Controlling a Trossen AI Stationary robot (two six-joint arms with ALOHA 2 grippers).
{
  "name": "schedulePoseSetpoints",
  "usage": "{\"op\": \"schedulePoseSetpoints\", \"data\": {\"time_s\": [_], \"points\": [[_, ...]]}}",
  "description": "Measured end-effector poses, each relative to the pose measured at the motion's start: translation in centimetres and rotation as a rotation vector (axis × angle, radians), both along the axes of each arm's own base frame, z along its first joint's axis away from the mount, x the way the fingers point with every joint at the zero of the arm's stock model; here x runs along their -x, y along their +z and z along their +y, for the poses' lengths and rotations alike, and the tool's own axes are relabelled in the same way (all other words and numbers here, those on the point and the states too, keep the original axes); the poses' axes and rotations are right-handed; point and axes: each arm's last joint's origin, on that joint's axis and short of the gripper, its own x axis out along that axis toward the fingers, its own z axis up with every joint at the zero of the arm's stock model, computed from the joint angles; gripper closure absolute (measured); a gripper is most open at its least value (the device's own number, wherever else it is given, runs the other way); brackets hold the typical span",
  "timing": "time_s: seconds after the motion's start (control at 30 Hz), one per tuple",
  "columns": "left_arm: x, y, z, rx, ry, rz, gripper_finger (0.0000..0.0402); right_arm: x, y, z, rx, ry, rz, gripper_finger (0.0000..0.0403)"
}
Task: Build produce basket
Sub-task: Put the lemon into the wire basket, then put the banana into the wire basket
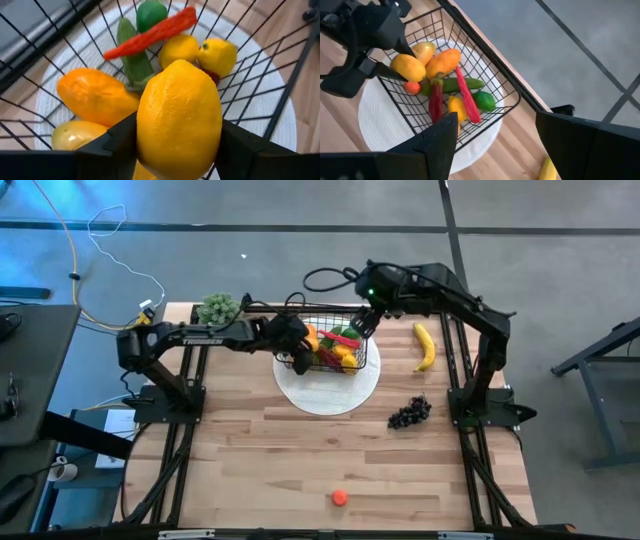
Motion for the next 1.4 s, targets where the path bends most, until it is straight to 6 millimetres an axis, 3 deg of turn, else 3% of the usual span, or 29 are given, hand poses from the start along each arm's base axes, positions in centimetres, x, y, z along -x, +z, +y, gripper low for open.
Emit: {"op": "schedulePoseSetpoints", "data": {"time_s": [0.43, 0.63, 0.97, 1.2, 1.4], "points": [[0.6, -0.2, 1.2, 0.033, 0.058, -0.011, 0.0132, 0.9, 0.0, -2.7, 0.000, 0.015, 0.041, 0.0155], [1.3, 0.3, 2.0, 0.050, 0.070, -0.036, 0.0122, 1.8, 0.2, -4.2, 0.014, -0.011, 0.050, 0.0155], [3.1, 3.6, 2.1, 0.006, 0.082, -0.145, 0.0122, 6.0, 2.2, -6.6, 0.052, -0.119, 0.004, 0.0155], [5.2, 6.9, 1.6, -0.070, 0.115, -0.241, 0.0122, 9.3, 3.5, -8.0, 0.100, -0.295, -0.045, 0.0155], [7.2, 9.3, 1.4, -0.187, 0.153, -0.269, 0.0122, 10.4, 3.4, -9.3, 0.100, -0.443, -0.073, 0.0155]]}}
